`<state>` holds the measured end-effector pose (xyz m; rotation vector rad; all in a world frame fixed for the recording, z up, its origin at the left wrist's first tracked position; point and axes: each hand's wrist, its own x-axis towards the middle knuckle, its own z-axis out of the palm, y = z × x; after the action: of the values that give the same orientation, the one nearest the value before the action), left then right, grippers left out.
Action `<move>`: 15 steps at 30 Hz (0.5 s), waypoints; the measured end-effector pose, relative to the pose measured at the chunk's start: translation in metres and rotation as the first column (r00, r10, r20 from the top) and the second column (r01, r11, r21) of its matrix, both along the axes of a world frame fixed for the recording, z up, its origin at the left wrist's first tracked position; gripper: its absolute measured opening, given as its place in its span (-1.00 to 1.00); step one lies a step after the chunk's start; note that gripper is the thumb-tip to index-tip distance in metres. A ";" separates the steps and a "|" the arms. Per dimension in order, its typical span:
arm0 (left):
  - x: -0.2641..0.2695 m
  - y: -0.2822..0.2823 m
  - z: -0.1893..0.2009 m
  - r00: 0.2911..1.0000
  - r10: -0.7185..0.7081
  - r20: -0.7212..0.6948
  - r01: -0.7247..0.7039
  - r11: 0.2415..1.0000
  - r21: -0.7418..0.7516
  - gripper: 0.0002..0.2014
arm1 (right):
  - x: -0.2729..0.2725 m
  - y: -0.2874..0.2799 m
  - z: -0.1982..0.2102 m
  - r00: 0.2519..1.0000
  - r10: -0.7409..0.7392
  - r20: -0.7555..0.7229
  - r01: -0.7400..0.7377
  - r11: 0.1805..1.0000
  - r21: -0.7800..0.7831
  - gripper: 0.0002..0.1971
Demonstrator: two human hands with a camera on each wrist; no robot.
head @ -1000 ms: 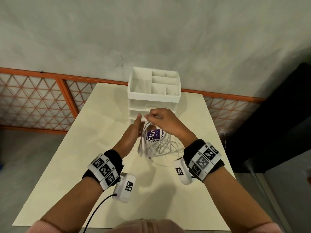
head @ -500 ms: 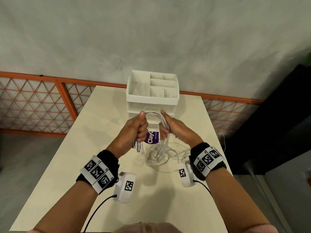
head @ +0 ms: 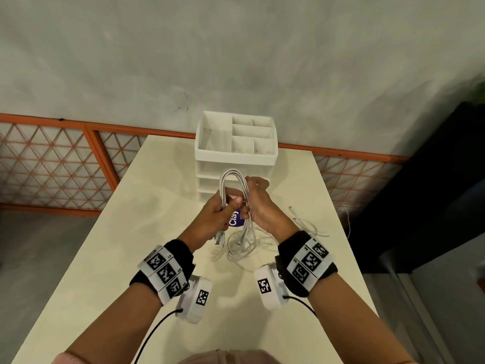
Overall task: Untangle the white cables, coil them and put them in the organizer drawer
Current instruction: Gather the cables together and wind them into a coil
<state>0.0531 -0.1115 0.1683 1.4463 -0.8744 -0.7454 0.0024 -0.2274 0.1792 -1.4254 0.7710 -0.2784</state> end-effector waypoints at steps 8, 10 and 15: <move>-0.002 -0.005 -0.008 0.998 0.012 -0.068 -0.010 0.999 0.031 -0.82 | -0.004 0.002 0.006 1.000 0.017 0.000 -0.017 0.991 0.136 -0.56; -0.002 -0.006 -0.009 0.996 0.051 -0.071 -0.050 0.999 0.022 -0.76 | -0.003 0.001 0.003 1.000 0.014 0.007 -0.015 0.986 0.166 -0.47; -0.002 -0.003 0.004 0.992 0.092 -0.083 -0.097 0.993 -0.062 -0.75 | -0.008 0.002 -0.008 0.949 0.302 -0.090 -0.302 0.953 0.017 -0.07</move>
<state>0.0511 -0.1148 0.1727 1.3805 -0.7575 -0.6922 -0.0057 -0.2257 0.1710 -1.5382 0.6143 0.0254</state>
